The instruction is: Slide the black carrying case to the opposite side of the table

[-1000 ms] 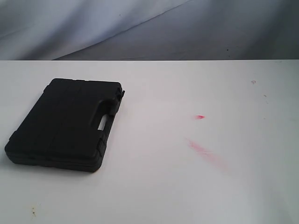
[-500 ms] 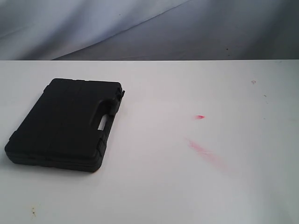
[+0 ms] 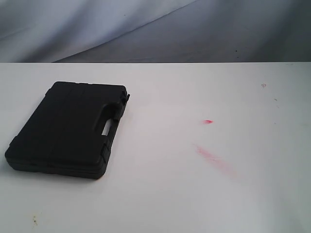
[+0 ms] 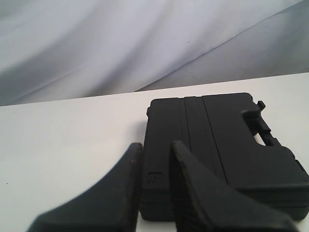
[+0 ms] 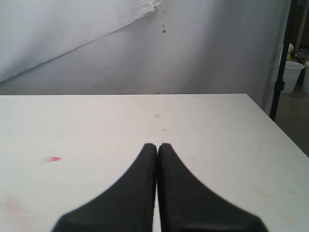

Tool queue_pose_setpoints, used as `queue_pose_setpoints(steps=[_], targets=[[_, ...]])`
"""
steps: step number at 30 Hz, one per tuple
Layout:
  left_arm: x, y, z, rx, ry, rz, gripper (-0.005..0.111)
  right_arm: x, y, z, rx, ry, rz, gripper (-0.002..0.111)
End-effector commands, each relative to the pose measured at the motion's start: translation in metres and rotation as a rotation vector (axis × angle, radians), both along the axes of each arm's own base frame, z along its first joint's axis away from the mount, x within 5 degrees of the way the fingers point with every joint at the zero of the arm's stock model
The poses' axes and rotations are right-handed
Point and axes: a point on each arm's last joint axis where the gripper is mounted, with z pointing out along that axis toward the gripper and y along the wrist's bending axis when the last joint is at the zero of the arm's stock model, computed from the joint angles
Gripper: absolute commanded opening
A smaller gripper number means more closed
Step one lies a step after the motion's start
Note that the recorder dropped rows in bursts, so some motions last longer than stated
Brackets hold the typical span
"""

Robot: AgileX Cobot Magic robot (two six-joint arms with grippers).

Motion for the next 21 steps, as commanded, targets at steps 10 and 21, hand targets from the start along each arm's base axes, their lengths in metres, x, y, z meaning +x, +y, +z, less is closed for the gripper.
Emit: queue_pose_setpoints(steps=[10, 21], targets=[[0.001, -0.001, 0.009, -0.132, -0.103, 0.006, 0.021, 0.0, 0.0, -0.001, 0.009, 0.004, -0.006, 0.0], [-0.01, 0.001, 0.067, -0.279, -0.351, -0.002, 0.021, 0.0, 0.0, -0.001, 0.009, 0.004, -0.006, 0.0]])
